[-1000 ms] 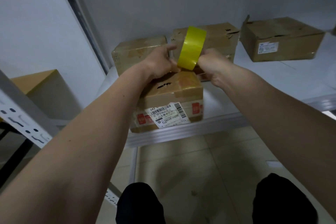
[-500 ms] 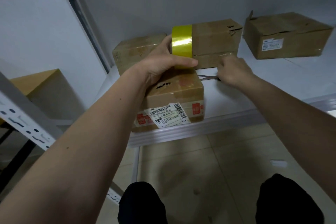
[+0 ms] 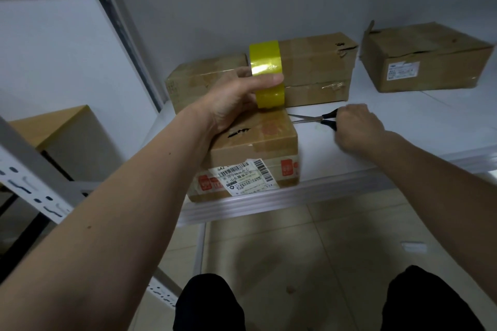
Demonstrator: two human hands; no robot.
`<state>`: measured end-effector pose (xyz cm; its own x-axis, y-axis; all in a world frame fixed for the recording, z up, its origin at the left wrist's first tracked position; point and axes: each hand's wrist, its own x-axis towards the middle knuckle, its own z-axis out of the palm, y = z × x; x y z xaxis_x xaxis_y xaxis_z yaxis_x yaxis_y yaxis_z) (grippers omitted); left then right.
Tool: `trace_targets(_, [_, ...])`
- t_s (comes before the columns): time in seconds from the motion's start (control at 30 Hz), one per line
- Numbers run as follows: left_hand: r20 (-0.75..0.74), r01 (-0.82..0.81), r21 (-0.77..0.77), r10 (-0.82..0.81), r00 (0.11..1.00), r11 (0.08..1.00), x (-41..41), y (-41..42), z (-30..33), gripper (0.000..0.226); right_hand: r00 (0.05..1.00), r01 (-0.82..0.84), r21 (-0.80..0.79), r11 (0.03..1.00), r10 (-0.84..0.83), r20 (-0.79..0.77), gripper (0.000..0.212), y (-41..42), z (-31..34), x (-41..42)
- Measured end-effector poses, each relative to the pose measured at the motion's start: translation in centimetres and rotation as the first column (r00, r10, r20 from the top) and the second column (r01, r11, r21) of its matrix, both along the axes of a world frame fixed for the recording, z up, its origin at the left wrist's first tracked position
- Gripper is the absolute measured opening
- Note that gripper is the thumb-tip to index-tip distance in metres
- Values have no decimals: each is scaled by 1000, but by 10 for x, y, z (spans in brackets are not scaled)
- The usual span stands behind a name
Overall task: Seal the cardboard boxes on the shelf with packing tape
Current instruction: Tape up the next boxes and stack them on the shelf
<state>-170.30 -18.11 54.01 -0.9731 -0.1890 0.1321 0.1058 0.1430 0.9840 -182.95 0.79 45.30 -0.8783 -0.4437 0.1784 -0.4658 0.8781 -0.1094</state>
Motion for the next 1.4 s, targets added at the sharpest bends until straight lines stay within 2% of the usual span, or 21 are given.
trace_targets(0.07, [-9, -6, 18, 6, 1000, 1000, 1, 0, 1, 93, 996, -8, -23, 1000, 10, 86, 36, 1, 3, -6])
trace_targets(0.2, [-14, -36, 30, 37, 999, 999, 1, 1, 0, 90, 993, -2, 26, 1000, -1, 122, 40, 1, 8, -11])
trace_targets(0.33, [-14, -54, 8, 54, 998, 999, -1, 4, 0, 41, 984, 24, 73, 997, -36, 173, 36, 4, 23, -10])
trace_targets(0.37, [-14, -81, -10, 80, 997, 997, 0, 5, 1, 46, 982, 16, 86, 996, -32, 188, 32, 4, 27, -9])
trace_targets(0.4, [-16, -118, -40, 118, 993, 992, 0, 6, 1, 62, 980, 12, 87, 996, -29, 197, 27, 5, 31, -8])
trace_targets(0.47, [-33, -181, -87, 179, 983, 980, -2, 7, 0, 91, 978, 25, 68, 997, -38, 206, 30, 5, 35, -3])
trace_targets(0.5, [-48, -196, -99, 192, 980, 976, -1, 8, 0, 97, 977, 37, 51, 998, -47, 208, 32, 6, 37, -2])
trace_targets(0.57, [-68, -211, -117, 204, 977, 970, 0, 10, 0, 98, 968, 54, -67, 996, -35, 249, 32, 12, 39, -2])
trace_targets(0.6, [-75, -215, -121, 207, 976, 969, 0, 11, 1, 95, 953, 53, -184, 982, 5, 304, 31, 16, 40, -4])
trace_targets(0.7, [-49, -214, -140, 209, 977, 967, 1, 10, 3, 90, 852, 57, -558, 828, 251, 459, 29, 27, 43, -3])
trace_targets(0.77, [-35, -185, -136, 182, 983, 973, 2, 12, 4, 73, 796, 31, -626, 780, 359, 487, 45, 37, 41, 2])
trace_targets(0.83, [-30, -167, -120, 165, 986, 979, 3, 12, 5, 60, 747, -25, -609, 793, 420, 516, 58, 45, 38, 4])
trace_targets(0.9, [-43, -163, -109, 159, 986, 981, 3, 11, 4, 57, 698, -77, -578, 812, 458, 550, 60, 50, 37, 3])
trace_targets(0.93, [-48, -158, -108, 154, 987, 982, 2, 10, 3, 64, 683, -104, -571, 814, 476, 555, 57, 50, 36, 4])
trace_targets(1.03, [-65, -176, -84, 171, 983, 981, -1, 8, -1, 104, 686, -154, -602, 784, 523, 506, 53, 48, 40, 5])
trace_targets(1.07, [-71, -179, -61, 175, 982, 982, -1, 9, -1, 108, 700, -166, -606, 778, 526, 483, 53, 47, 43, 5])
trace_targets(1.27, [-109, -181, -30, 177, 978, 983, 4, 12, 0, 81, 775, -249, -467, 849, 464, 429, 52, 43, 62, 0])
trace_targets(1.4, [-116, -133, -14, 131, 985, 991, 3, 10, -1, 82, 784, -289, -411, 864, 460, 416, 49, 33, 72, -1])
